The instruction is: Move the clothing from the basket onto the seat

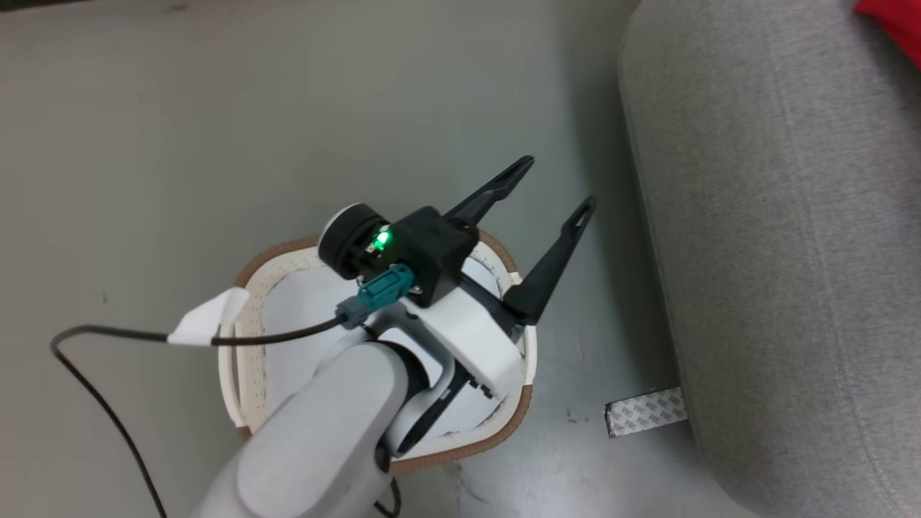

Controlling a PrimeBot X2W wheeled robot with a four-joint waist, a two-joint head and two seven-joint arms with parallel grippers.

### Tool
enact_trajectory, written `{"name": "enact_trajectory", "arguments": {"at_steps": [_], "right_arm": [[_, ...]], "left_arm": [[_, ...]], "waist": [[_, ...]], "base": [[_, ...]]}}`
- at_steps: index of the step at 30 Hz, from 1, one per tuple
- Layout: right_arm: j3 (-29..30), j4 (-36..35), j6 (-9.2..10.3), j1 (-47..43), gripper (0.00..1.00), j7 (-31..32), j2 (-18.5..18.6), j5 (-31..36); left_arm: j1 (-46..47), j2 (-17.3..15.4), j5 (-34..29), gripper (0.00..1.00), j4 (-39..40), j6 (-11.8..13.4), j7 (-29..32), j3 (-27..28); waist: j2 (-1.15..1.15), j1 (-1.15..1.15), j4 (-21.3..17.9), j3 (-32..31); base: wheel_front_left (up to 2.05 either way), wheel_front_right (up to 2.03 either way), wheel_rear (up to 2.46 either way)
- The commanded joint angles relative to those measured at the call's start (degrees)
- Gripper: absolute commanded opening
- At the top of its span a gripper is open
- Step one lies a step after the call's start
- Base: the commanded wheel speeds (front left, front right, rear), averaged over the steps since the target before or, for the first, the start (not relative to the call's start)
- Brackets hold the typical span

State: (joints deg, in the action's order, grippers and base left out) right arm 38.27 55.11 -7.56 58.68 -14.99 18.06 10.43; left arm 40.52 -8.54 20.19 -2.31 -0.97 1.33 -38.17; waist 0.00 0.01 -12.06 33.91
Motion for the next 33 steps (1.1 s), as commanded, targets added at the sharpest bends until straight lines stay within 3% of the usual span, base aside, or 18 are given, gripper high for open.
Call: {"name": "enact_trajectory", "arguments": {"at_steps": [1,6,16,24,33], "right_arm": [[-0.12,-1.41,0.15,-1.68,1.0,-0.2,-1.52,0.32],[-3.84,-5.92,0.15,-6.38,1.0,-0.19,-4.34,-1.05],[-16.54,-22.84,0.15,-24.47,1.0,-0.17,-8.32,-6.63],[-22.84,-32.25,0.15,-35.85,1.0,-0.13,-9.57,-8.62],[-28.71,-36.92,0.15,-46.82,1.0,-0.12,-11.29,-8.03]], "left_arm": [[-1.25,-1.13,0.56,1.0,-0.29,0.27,-0.78,0.48],[-3.14,-2.45,1.21,1.0,-0.91,1.33,-1.89,1.91],[-12.68,-7.17,3.44,1.0,-4.97,5.63,-8.22,7.38],[-22.52,-8.95,5.07,1.0,-10.22,9.87,-13.71,11.13],[-32.08,-9.32,5.98,1.0,-13.16,12.93,-16.42,15.65]], "waist": [[0.0,-0.01,-1.21,-1.7],[0.0,-0.01,-2.34,-4.93],[0.0,-0.01,-3.48,-16.37],[0.0,-0.01,-1.34,-26.27],[0.0,-0.01,2.37,-33.0]], "base": [[0.0,0.0,0.0],[0.0,0.0,0.0],[0.0,0.0,0.0],[0.0,0.0,0.0],[0.0,0.0,0.0]]}}
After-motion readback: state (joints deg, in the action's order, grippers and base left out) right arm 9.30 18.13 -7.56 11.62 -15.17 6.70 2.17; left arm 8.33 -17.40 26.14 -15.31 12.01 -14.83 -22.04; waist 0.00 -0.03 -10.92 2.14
